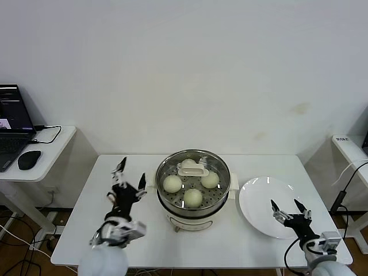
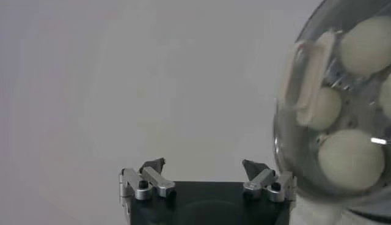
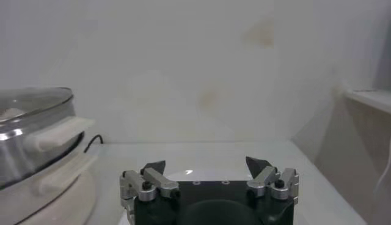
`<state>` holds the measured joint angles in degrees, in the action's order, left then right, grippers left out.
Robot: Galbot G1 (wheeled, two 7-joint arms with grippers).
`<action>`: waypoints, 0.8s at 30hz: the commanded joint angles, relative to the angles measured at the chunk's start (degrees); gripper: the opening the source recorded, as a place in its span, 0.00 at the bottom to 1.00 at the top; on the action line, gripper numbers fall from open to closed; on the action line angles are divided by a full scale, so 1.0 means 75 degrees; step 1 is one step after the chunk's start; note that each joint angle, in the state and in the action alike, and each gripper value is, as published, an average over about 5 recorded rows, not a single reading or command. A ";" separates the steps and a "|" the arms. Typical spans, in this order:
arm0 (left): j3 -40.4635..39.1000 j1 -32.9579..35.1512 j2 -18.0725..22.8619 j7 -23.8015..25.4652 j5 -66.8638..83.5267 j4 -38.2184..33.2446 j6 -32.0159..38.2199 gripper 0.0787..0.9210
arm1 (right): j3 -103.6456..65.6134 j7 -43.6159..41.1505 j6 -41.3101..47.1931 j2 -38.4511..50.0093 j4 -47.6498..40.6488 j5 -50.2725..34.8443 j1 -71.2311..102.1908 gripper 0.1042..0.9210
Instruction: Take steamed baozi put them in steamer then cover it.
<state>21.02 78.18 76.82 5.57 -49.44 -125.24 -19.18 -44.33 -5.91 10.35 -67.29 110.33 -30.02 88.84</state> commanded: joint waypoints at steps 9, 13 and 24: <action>0.1813 0.2534 0.0141 -0.1649 0.5752 0.0724 0.1206 0.88 | 0.0196 0.0363 0.0284 0.0022 0.0644 0.0390 0.0733 0.88; 0.1690 0.2817 0.0166 -0.1643 0.5828 0.0444 0.1164 0.88 | 0.0210 0.0410 0.0320 0.0105 0.0737 0.0334 0.0798 0.88; 0.1832 0.2957 0.0081 -0.1580 0.6251 -0.0013 0.0988 0.88 | 0.0334 0.0481 0.0267 0.0048 0.0610 0.0306 0.0625 0.88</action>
<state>33.32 96.93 77.61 -5.13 -8.99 -123.14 -11.42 -42.18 -2.91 12.35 -66.52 114.39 -28.03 93.27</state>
